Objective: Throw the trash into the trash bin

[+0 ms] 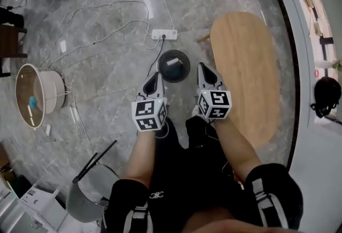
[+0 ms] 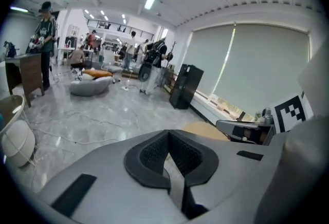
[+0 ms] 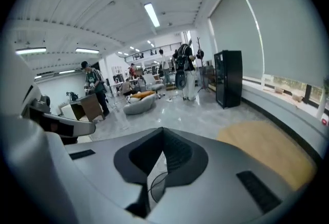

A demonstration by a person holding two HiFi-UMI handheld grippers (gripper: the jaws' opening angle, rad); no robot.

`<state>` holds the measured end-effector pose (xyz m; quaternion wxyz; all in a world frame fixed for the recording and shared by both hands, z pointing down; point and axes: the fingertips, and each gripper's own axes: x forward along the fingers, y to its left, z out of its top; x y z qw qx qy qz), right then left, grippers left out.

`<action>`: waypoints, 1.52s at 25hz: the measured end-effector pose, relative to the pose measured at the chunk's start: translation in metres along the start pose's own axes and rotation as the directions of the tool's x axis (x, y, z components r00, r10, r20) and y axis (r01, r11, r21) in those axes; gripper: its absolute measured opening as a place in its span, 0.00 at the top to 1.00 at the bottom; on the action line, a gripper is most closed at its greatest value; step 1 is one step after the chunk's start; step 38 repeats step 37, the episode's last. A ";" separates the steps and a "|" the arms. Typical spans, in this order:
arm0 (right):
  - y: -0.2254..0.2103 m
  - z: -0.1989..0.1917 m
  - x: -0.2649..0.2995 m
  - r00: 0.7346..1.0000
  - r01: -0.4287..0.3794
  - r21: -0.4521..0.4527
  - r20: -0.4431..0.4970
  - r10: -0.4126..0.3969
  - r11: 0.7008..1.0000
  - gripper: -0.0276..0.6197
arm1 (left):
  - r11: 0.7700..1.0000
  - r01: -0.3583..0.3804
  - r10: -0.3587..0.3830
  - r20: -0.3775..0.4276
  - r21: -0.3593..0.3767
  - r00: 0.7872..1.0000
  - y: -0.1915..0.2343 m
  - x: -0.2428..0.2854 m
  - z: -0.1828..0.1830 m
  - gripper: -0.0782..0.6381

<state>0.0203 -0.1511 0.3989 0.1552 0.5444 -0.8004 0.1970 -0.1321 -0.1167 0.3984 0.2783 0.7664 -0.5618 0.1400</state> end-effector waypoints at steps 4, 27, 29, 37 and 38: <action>0.003 0.086 -0.072 0.992 0.000 0.006 0.130 -0.001 1.000 0.94 | 0.997 -0.003 -0.004 0.095 0.075 0.995 -0.043 -0.049 0.080 0.87; 0.039 0.298 -0.228 0.873 -0.070 -0.028 0.482 0.075 0.997 0.94 | 0.971 0.040 -0.142 0.431 0.236 0.891 -0.163 -0.203 0.280 0.87; 0.041 0.298 -0.229 0.873 -0.074 -0.026 0.482 0.077 0.997 0.94 | 0.971 0.041 -0.141 0.427 0.236 0.893 -0.162 -0.204 0.278 0.87; 0.033 0.291 -0.223 0.890 -0.071 0.000 0.452 0.063 0.997 0.94 | 0.972 0.042 -0.139 0.421 0.232 0.896 -0.165 -0.200 0.277 0.87; 0.033 0.291 -0.223 0.890 -0.071 0.000 0.452 0.063 0.997 0.94 | 0.972 0.042 -0.139 0.421 0.232 0.896 -0.165 -0.200 0.277 0.87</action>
